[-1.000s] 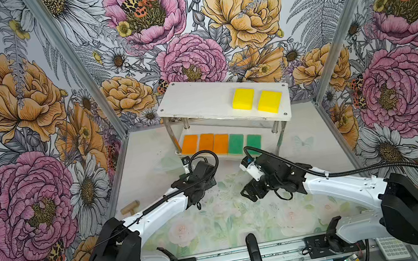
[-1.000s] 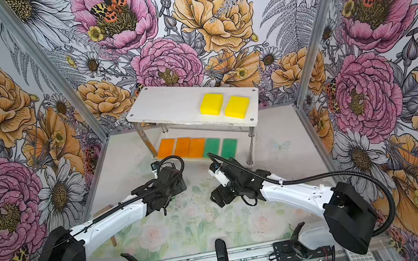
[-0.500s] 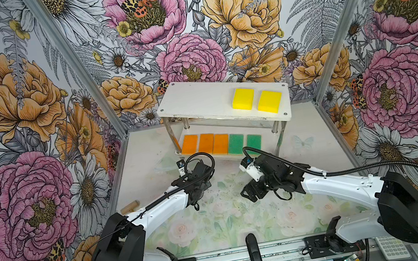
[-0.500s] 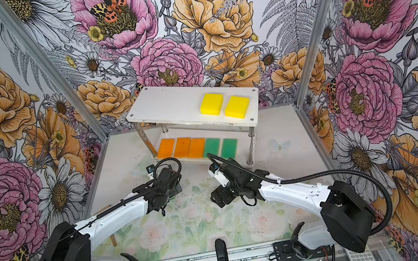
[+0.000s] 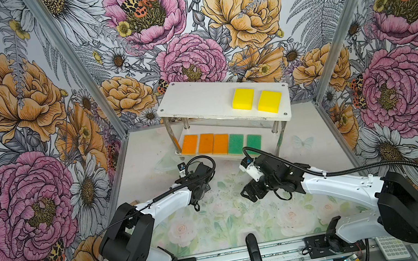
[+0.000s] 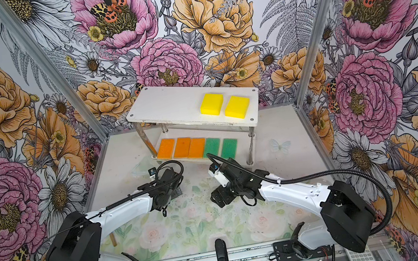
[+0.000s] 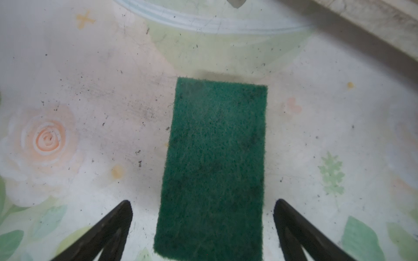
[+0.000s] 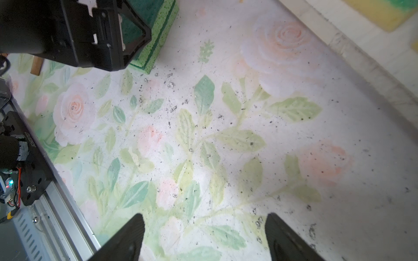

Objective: Place and organize the cleaning sponges onto the shelf
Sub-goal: 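Lower the left gripper onto the dark green scouring sponge and close it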

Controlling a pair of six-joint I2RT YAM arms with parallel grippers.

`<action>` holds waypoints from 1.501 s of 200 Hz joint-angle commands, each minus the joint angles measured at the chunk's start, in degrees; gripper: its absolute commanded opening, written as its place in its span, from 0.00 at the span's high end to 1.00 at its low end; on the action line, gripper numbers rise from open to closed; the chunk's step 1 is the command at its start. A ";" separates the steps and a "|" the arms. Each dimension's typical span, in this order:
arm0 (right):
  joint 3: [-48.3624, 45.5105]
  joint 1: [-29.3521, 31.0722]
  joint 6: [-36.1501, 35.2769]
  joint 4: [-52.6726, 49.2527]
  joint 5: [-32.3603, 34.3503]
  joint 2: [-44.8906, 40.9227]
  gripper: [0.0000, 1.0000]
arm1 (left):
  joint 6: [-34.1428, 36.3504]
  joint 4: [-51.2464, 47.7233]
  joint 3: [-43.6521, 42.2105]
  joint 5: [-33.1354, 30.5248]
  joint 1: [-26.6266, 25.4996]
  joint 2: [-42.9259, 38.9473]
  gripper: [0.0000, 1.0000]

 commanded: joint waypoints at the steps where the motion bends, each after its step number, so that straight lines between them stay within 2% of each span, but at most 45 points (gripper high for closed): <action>1: 1.16 0.48 0.34 1.86 0.62 0.22 0.14 | 0.55 2.65 -1.07 -0.25 0.49 0.60 0.02; 28: 1.16 0.61 0.45 1.90 0.76 0.20 0.14 | 0.54 3.63 -1.33 0.02 0.55 1.31 0.04; 53: 1.16 0.64 0.42 1.86 0.69 0.20 0.14 | 0.55 4.88 -1.57 0.36 0.81 1.94 0.12; 125: 1.15 0.73 0.42 1.78 0.89 0.02 0.14 | 1.23 7.56 -1.86 1.68 1.42 3.36 0.13; 180: 1.30 0.84 0.39 1.80 0.94 0.26 0.15 | 1.08 7.82 -2.11 2.07 1.57 3.06 0.21; 253: 1.58 0.83 0.33 1.82 1.11 0.36 0.15 | 2.13 5.36 -1.04 3.30 0.66 -2.78 0.27; 269: 1.84 0.81 0.34 1.78 0.95 0.63 0.15 | 2.40 4.62 -0.90 3.01 0.69 -4.49 0.31; 300: 2.26 0.96 0.42 1.78 0.29 1.49 0.15 | 2.97 2.45 -0.30 3.03 0.74 -6.43 0.31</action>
